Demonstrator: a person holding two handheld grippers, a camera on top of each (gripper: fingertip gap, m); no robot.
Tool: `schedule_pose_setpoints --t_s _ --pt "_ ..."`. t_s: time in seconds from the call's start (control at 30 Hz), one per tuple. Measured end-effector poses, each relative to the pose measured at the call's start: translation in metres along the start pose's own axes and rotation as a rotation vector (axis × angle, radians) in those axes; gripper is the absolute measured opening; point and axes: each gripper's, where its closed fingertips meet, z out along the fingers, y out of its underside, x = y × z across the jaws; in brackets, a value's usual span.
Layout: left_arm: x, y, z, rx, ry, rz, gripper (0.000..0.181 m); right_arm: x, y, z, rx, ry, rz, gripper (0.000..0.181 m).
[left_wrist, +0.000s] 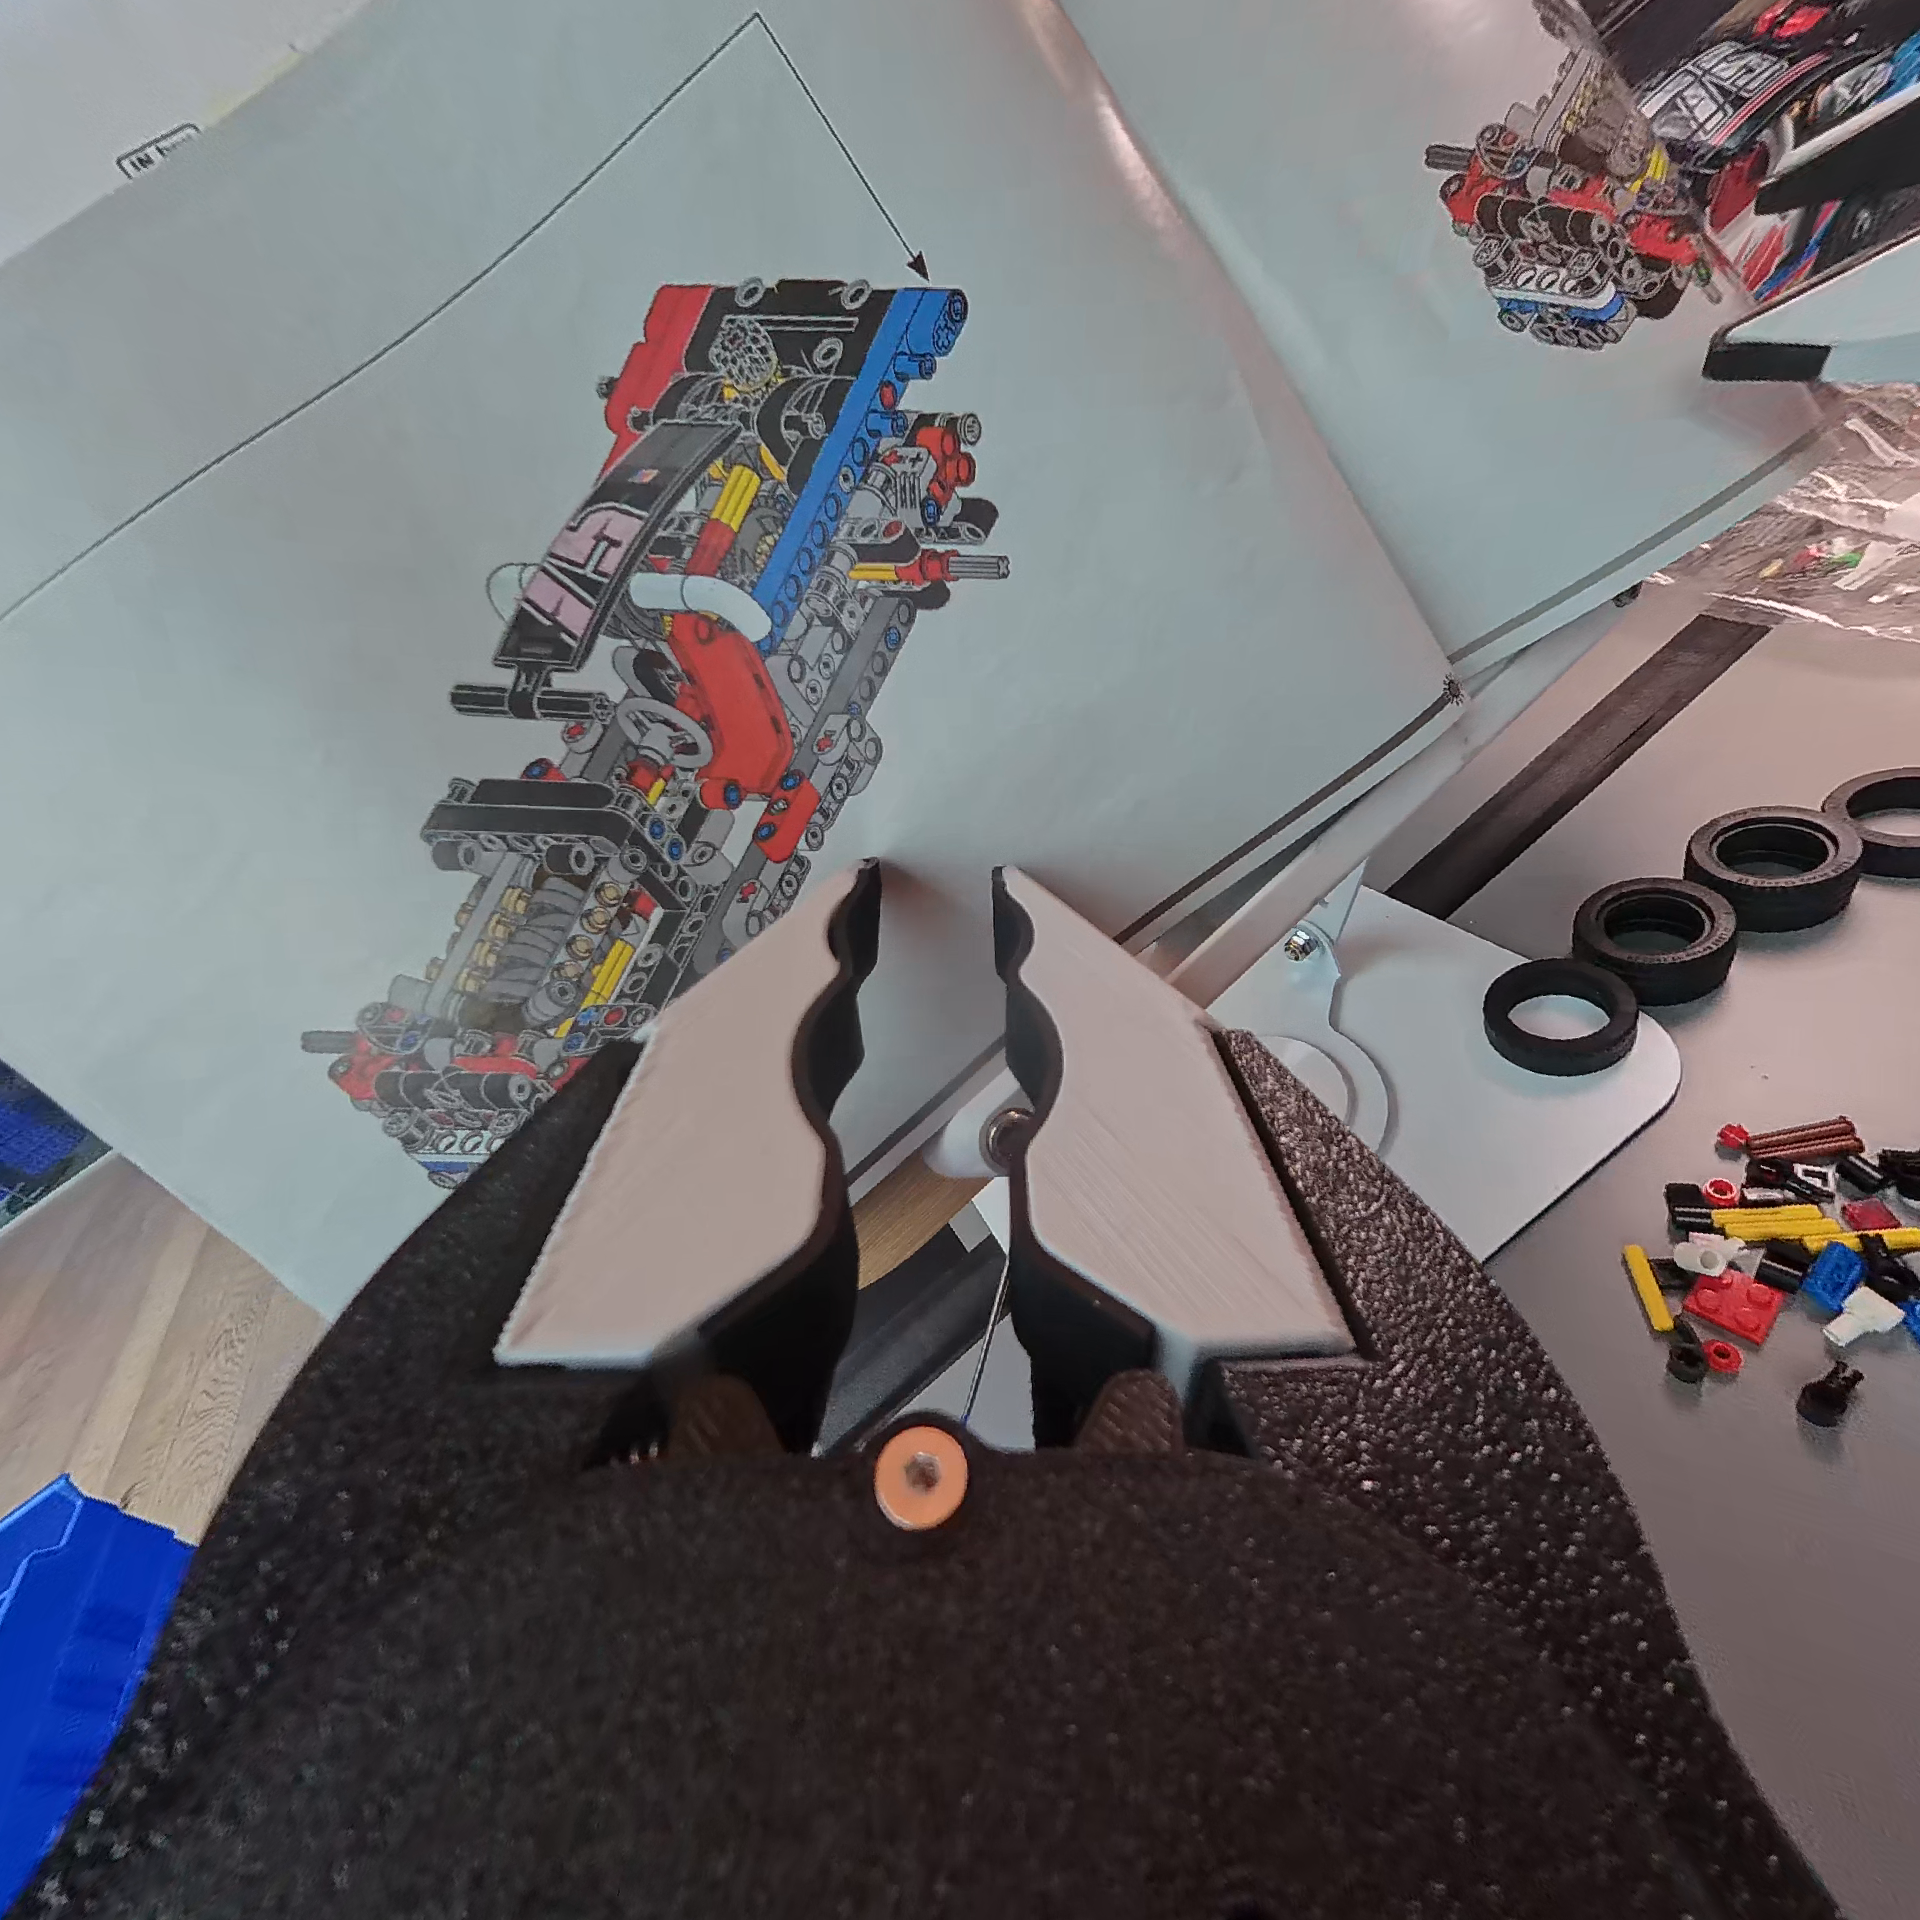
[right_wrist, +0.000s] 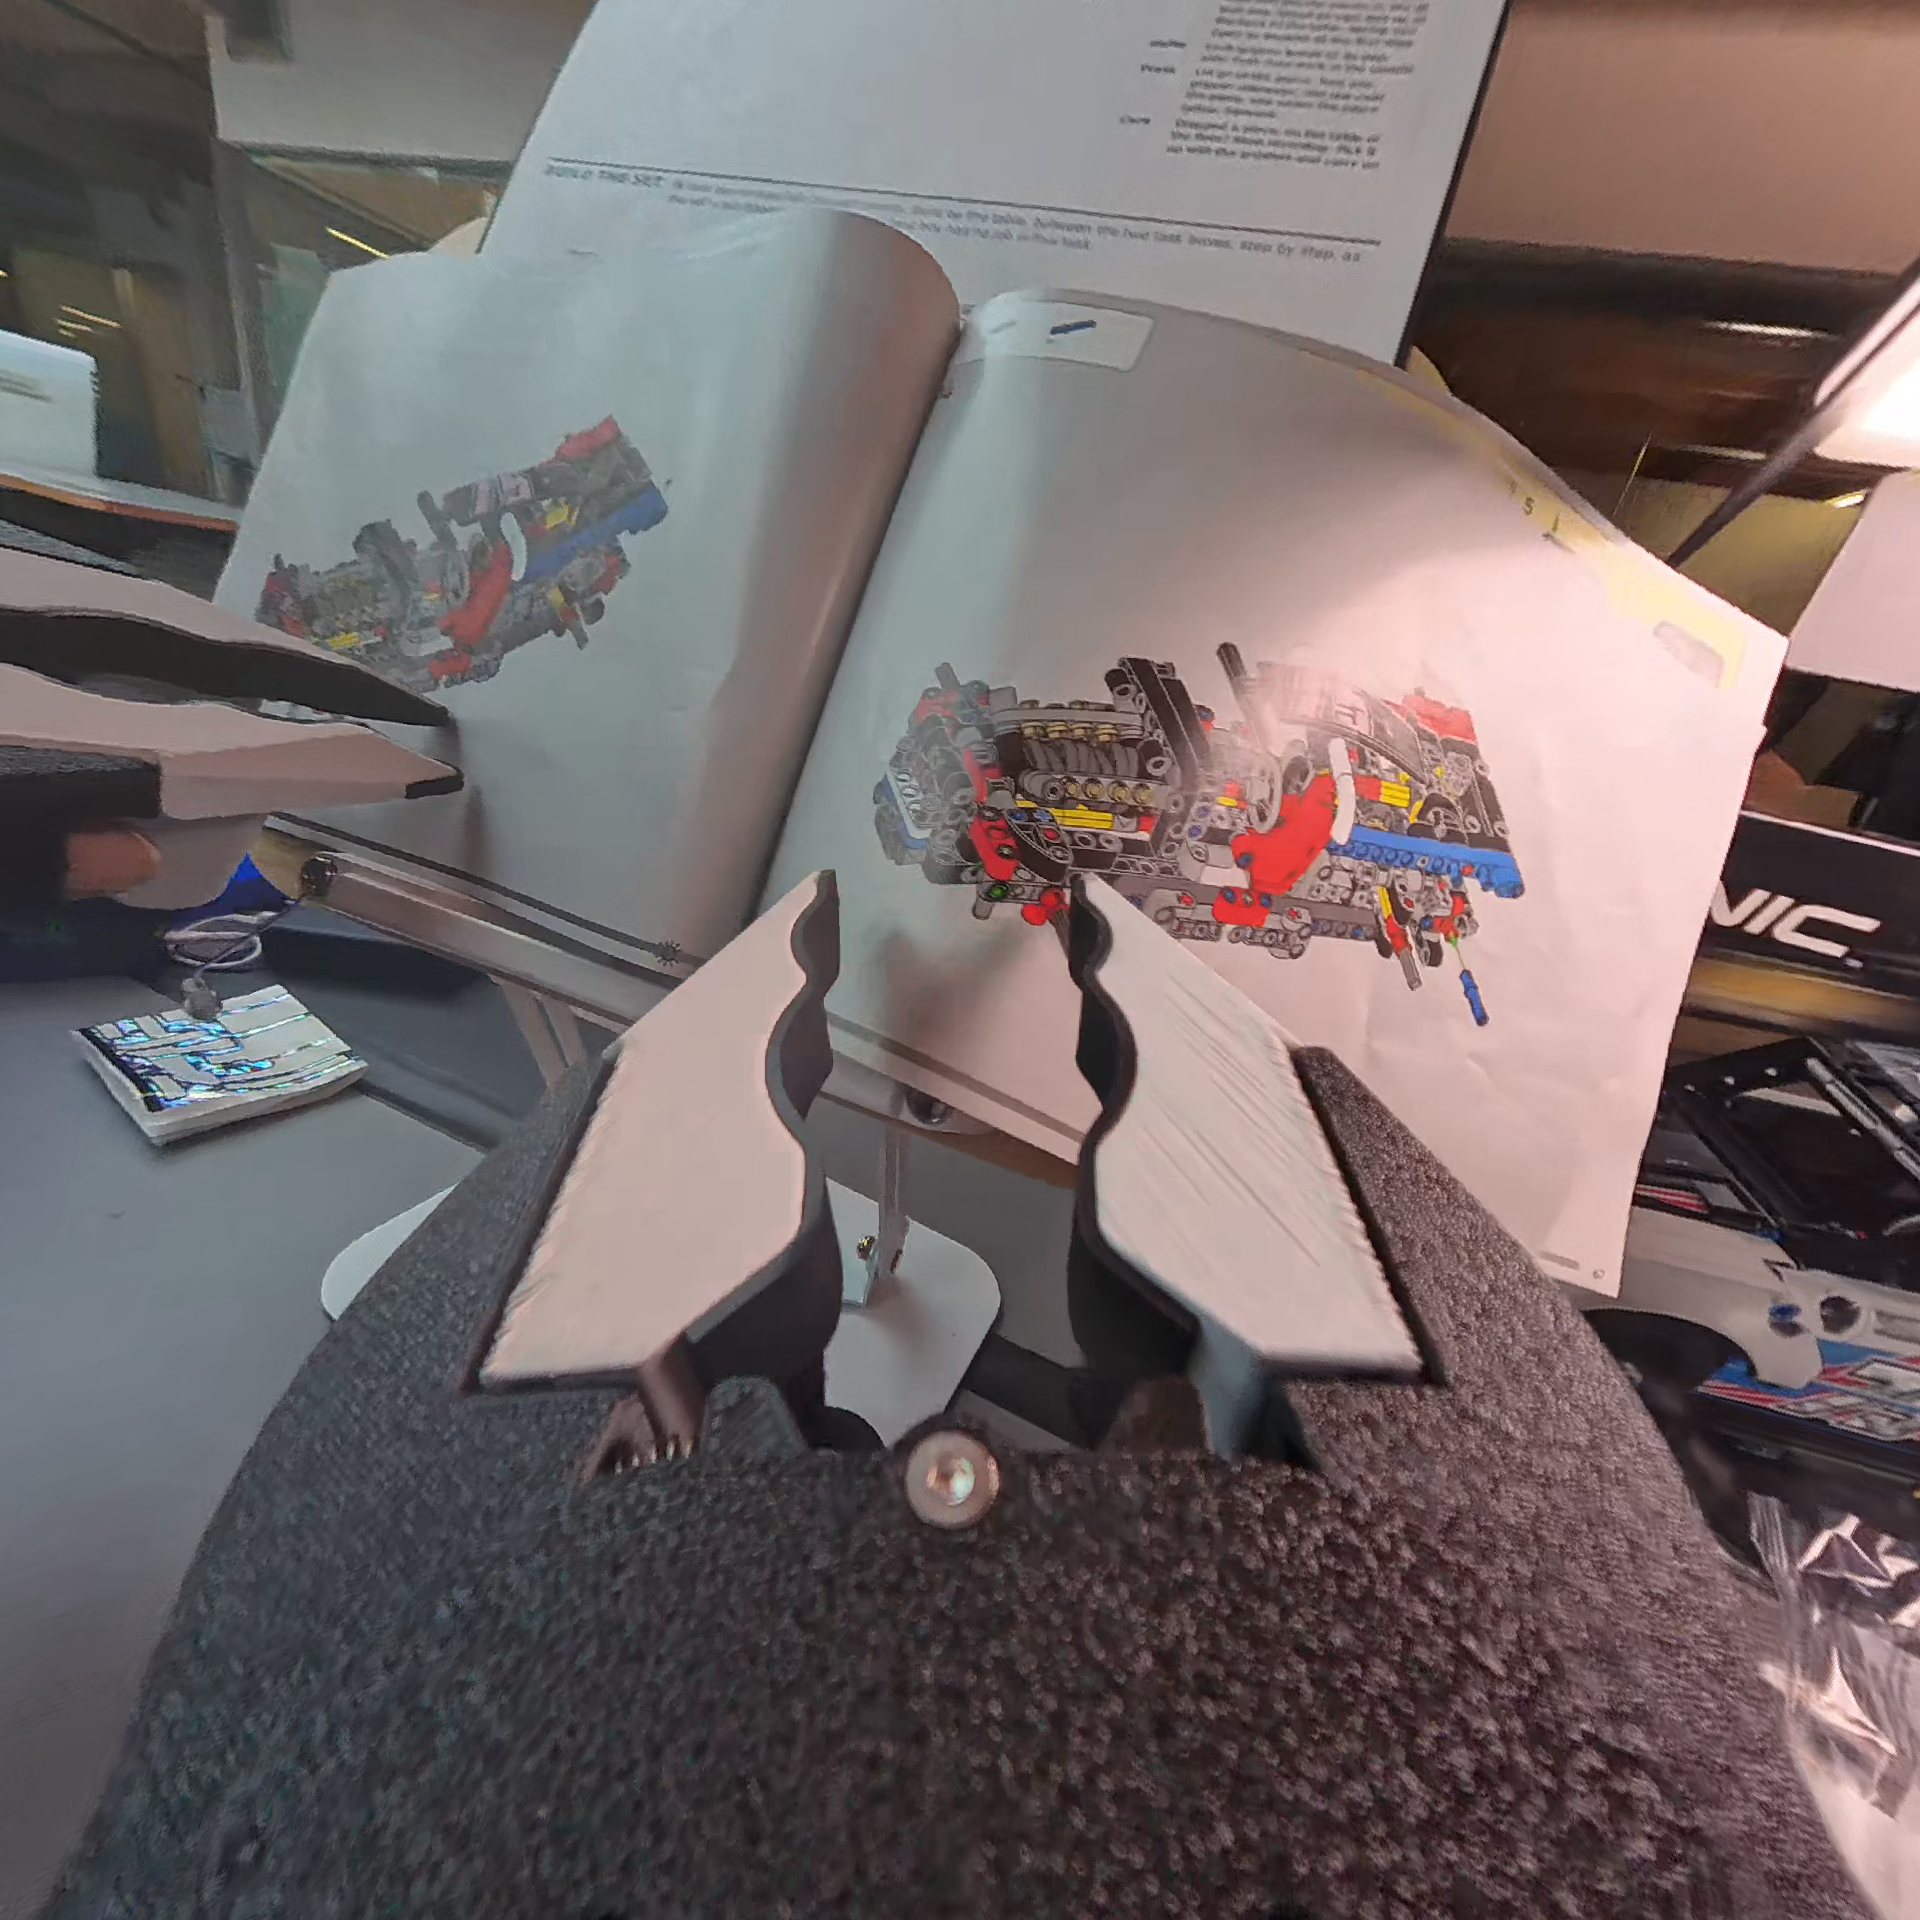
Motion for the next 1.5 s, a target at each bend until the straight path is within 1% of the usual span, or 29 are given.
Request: schedule_pose_setpoints --t_s 0.1,0.17,0.2,0.3,0.43,0.7,0.97,1.1,1.23,1.3,1.37,1.5 --pt "0.0 0.0 -0.001 0.002 0.004 -0.003 0.02 -0.024 -0.008 0.0 0.03 -0.057 -0.069 0.038" --pt "0.001 -0.001 -0.001 0.004 0.007 -0.008 0.021 -0.036 -0.004 0.002 0.013 -0.08 -0.128 0.026" --pt "0.001 -0.001 -0.001 0.004 0.008 -0.011 0.021 -0.037 0.002 0.005 -0.011 -0.072 -0.142 0.026" --pt "0.002 -0.001 -0.001 0.004 0.012 -0.011 0.022 -0.032 0.019 0.01 -0.071 -0.058 -0.106 0.027" --pt "0.002 -0.002 -0.001 0.005 0.014 -0.012 0.023 -0.023 0.028 0.011 -0.096 -0.043 -0.08 0.028" --pt "0.007 -0.008 -0.002 0.012 0.014 -0.017 0.024 -0.02 0.035 0.012 -0.109 -0.051 -0.053 0.031" --pt "0.021 -0.03 -0.005 0.056 0.033 -0.008 0.024 -0.02 0.036 0.012 -0.112 -0.057 -0.038 0.031" --pt "0.043 -0.05 -0.005 0.107 0.104 -0.027 0.017 -0.021 0.037 0.012 -0.111 -0.059 -0.031 0.031" --pt "0.079 -0.068 0.004 0.117 0.224 -0.016 0.009 -0.021 0.037 0.012 -0.113 -0.061 -0.026 0.032" --pt "0.095 -0.074 0.013 0.102 0.26 0.011 0.005 -0.02 0.036 0.012 -0.114 -0.063 -0.024 0.032" --pt "0.109 -0.079 0.023 0.08 0.29 0.038 0.005 -0.02 0.036 0.011 -0.113 -0.062 -0.023 0.032" --pt "0.125 -0.08 0.045 0.019 0.3 0.099 0.005 -0.017 0.036 0.011 -0.115 -0.059 -0.013 0.033"
